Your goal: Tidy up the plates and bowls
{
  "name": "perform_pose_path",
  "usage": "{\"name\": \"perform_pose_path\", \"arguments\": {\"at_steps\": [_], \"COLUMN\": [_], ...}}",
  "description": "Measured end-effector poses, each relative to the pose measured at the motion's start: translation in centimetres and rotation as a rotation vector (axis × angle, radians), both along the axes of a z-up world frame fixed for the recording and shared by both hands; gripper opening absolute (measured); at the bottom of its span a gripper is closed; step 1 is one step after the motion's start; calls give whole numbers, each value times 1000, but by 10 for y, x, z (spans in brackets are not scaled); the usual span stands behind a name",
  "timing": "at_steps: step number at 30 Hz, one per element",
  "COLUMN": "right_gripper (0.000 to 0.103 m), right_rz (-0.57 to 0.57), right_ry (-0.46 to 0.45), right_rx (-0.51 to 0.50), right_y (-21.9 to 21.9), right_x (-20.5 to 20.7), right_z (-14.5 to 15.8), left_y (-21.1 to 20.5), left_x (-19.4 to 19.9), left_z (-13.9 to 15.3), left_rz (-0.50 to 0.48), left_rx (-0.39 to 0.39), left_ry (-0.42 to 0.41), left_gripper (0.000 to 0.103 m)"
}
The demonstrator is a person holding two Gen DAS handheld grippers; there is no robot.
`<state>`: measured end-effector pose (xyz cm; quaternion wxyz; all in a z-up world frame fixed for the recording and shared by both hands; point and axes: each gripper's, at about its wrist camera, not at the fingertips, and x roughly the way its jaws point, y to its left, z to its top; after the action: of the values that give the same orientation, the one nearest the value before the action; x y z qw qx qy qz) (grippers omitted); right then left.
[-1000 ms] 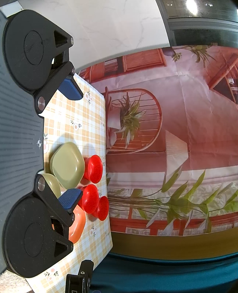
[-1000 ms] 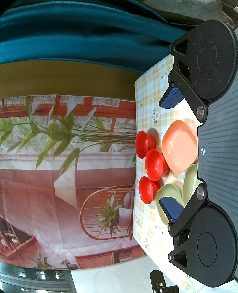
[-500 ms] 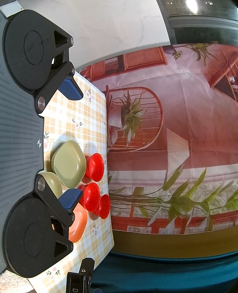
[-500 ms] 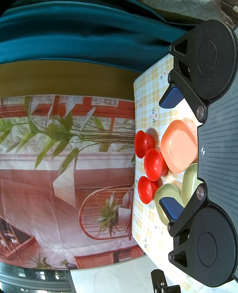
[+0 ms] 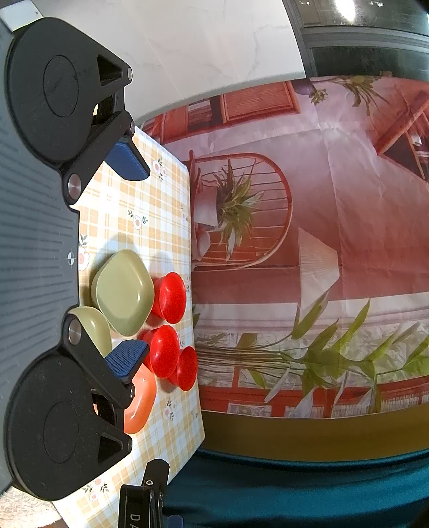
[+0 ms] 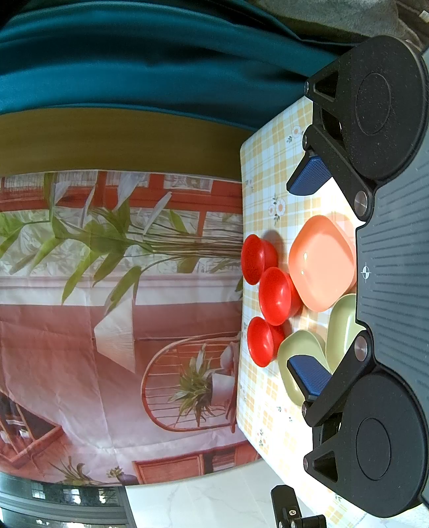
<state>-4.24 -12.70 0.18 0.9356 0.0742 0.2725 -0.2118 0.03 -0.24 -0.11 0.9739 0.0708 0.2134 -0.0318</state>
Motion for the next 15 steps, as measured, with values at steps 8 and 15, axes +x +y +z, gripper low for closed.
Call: {"name": "perform_pose_path", "arguments": {"at_steps": [8, 15], "right_gripper": [103, 103], "right_rz": [0, 0], "right_ry": [0, 1], "right_rx": [-1, 0], "right_y": [0, 0], "right_x": [0, 0], "right_z": [0, 1], "left_y": [-1, 0], "left_x": [0, -1], "left_z": [0, 0], "left_rz": [1, 1], "left_rx": [-2, -4], "left_ry": [-1, -1], "left_gripper": [103, 103]}}
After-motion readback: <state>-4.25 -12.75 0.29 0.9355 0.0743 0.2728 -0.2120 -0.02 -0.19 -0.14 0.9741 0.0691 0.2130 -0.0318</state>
